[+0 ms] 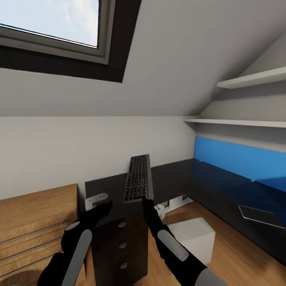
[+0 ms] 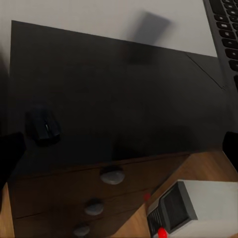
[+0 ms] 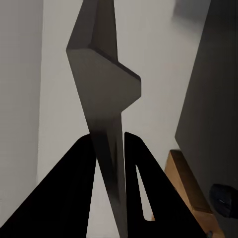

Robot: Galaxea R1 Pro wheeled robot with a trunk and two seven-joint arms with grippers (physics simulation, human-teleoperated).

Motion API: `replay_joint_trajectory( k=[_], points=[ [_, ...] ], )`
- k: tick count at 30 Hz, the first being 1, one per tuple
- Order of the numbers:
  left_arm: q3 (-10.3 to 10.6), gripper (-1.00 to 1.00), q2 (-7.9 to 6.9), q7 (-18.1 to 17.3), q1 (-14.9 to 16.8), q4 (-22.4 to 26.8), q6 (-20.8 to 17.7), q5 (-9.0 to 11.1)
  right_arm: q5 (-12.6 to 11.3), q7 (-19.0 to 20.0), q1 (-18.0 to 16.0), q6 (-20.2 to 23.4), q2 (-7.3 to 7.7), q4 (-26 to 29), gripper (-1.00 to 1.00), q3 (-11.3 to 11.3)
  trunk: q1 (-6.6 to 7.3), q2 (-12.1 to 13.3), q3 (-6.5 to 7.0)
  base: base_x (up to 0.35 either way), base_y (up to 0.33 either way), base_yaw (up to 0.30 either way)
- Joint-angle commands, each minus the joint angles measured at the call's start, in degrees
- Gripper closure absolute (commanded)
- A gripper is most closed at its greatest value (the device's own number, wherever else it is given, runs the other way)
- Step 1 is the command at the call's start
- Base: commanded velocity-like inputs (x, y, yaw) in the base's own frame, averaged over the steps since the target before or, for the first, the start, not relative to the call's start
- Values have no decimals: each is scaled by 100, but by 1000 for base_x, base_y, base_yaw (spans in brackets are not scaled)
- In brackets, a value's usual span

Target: In the bedroom, organize the workspace by keeping the computer under the desk, ensuring the monitor is on the desk, placing the keyboard on the desk next to the monitor, placing the mouse on the desk next to the keyboard, moving the folder from the swivel chair onto the desk next to the mouse, stacking the notebook on top of the folder with the pen on top of the notebook, and positioning the swivel chair next to the desk.

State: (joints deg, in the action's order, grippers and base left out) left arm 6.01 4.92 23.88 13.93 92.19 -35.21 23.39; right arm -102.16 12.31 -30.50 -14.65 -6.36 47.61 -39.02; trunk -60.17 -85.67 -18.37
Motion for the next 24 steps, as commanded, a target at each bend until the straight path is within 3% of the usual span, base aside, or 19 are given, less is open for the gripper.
replay_joint_trajectory(
  k=[1,24],
  points=[
    [5,-100,0,55,5,7,-12,60,-66,54,-9,-38,3,-5,100,-27,0,-5,-15,0,0,0],
    [5,-100,0,55,5,7,-12,57,-76,11,-9,-37,12,-6,100,-17,0,-5,-210,0,0,0]
  ],
)
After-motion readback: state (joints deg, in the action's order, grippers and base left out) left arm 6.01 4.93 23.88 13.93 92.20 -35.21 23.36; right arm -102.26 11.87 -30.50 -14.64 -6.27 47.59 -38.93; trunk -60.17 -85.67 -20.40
